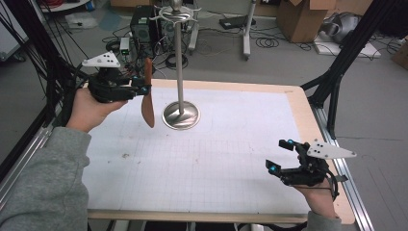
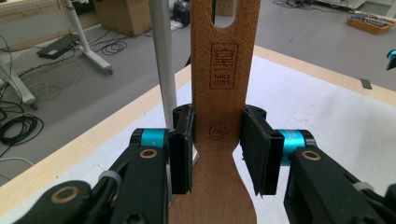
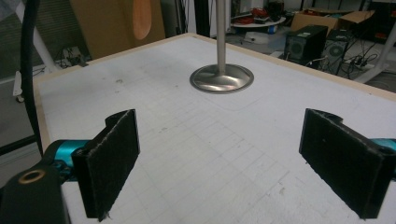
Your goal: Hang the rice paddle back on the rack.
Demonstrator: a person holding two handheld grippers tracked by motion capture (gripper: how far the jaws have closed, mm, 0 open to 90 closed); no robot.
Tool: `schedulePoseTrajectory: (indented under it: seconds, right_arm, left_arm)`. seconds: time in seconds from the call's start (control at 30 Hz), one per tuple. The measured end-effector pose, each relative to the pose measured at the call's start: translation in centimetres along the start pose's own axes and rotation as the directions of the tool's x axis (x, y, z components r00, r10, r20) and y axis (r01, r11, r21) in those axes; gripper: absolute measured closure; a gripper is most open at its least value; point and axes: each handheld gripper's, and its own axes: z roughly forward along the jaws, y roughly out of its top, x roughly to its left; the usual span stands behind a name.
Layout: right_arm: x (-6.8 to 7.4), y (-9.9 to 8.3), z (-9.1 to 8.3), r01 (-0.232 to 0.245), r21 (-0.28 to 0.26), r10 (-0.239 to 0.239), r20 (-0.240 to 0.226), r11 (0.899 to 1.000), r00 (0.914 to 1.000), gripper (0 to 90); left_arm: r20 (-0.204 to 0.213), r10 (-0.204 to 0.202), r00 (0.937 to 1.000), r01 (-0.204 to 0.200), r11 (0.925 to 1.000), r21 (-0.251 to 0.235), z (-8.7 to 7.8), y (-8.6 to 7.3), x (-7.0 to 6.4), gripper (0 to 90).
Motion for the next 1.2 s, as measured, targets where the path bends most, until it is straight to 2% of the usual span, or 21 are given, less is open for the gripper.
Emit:
schedulePoseTrajectory:
  seconds: [0.17, 0.3, 0.63, 0.93, 1.03, 1.2]
  right_arm:
    - [0.0, 0.0, -0.2, -0.008, -0.002, 0.008, 0.01, 1.0, 0.9999, 11.0]
    - [-0.2, -0.1, 0.1, -0.005, 0.017, 0.005, 0.014, 1.0, 0.9999, 11.0]
    - [-0.4, -0.3, 0.3, -0.011, 0.021, 0.011, 0.012, 1.0, 0.9999, 11.0]
    - [-0.3, -0.2, 0.7, -0.02, 0.041, 0.02, 0.009, 0.999, 0.9998, 11.0]
    - [-0.1, 0.1, 0.8, -0.006, 0.04, 0.006, -0.001, 0.999, 1.0, 11.0]
    - [-0.2, 0.1, 0.7, -0.008, 0.039, 0.008, -0.001, 0.999, 1.0, 11.0]
  left_arm:
    - [-0.009, 0.027, 0.9996, -0.027, 0.9995, 0.013, 0.2, 0.9, 0.1, 65.0]
    - [-0.005, 0.02, 0.9998, -0.02, 0.9998, 0.002, 0.0, 1.6, 0.4, 65.0]
    - [0.001, -0.001, 1.0, 0.001, 0.9996, -0.028, -0.7, 3.4, 1.7, 65.0]
    - [-0.004, -0.001, 1.0, 0.001, 0.9994, -0.035, -0.7, 4.8, 2.7, 65.0]
    - [-0.001, 0.0, 1.0, 0.0, 0.9993, -0.037, -0.7, 5.2, 3.0, 65.0]
    - [-0.011, -0.002, 0.9999, 0.002, 0.9988, -0.048, -0.8, 5.9, 3.3, 65.0]
